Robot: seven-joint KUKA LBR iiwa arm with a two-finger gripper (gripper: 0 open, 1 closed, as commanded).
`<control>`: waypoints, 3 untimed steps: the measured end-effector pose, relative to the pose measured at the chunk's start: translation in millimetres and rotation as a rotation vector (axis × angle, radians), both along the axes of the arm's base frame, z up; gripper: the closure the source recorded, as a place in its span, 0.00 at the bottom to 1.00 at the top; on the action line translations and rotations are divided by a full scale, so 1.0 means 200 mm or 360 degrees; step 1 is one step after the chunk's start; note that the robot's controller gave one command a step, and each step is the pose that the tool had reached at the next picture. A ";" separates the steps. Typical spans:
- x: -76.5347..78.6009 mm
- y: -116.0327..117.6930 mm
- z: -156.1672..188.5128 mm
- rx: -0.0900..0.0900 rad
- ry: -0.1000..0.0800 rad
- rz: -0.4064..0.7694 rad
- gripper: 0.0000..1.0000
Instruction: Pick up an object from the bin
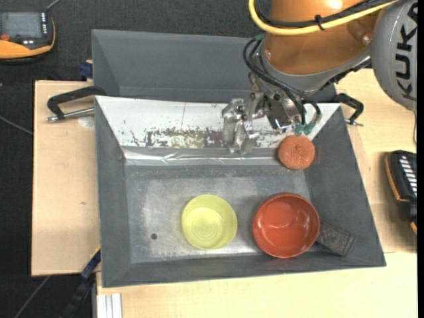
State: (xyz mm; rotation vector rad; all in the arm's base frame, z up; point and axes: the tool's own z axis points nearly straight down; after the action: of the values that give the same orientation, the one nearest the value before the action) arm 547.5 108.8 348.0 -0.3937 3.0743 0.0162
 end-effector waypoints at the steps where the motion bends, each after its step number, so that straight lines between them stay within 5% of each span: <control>1: 0.01 0.00 -0.62 -0.0016 -0.0003 0.0437 1.00; 2: 0.15 0.01 -0.88 -0.0026 -0.0007 0.0751 1.00; 3: 0.05 0.17 -0.07 -0.0019 -0.0034 0.0683 1.00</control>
Offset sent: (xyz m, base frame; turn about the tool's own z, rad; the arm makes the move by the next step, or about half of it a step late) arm 0.0029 -0.0017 -0.1218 -0.2740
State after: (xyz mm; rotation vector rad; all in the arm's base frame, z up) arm 556.6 142.3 334.8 -1.0343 2.9044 0.0068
